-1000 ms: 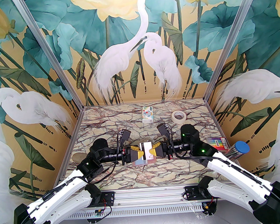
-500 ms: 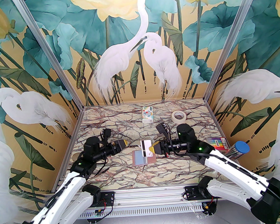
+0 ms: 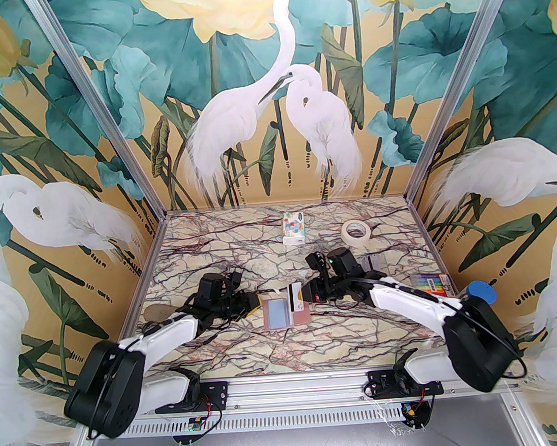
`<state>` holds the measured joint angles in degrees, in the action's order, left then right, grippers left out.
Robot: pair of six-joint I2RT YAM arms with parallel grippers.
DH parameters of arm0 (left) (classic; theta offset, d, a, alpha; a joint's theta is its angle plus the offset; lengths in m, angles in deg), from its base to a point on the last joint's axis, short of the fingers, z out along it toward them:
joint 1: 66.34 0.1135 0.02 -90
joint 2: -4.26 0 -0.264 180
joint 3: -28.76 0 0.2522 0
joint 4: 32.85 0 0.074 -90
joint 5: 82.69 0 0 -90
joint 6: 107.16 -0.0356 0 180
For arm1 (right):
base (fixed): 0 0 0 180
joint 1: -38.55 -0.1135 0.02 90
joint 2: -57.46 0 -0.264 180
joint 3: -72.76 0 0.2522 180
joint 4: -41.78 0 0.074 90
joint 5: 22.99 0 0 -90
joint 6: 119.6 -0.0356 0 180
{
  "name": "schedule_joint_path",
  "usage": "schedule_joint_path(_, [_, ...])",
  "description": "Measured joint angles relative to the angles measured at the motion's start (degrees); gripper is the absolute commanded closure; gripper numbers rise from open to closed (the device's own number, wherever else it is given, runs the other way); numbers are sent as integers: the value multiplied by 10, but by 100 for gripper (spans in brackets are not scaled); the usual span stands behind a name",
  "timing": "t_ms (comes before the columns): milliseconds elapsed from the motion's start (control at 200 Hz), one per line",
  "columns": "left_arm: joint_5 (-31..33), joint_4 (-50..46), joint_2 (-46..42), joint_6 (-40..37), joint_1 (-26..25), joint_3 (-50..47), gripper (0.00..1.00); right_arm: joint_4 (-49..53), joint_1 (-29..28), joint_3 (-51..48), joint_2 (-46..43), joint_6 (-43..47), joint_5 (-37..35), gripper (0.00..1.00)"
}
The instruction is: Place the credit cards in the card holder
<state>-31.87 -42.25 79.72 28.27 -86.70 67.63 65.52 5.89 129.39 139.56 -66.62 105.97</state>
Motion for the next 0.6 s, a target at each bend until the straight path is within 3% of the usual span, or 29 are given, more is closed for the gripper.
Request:
schedule_joint_path(275, [9,55,76,1,-29,-1,86,-31,0,-2,69,-37,-2,100])
schedule_joint_path(600, [21,71,79,1,-33,-24,87,-54,-2,-2,106,-51,0,100])
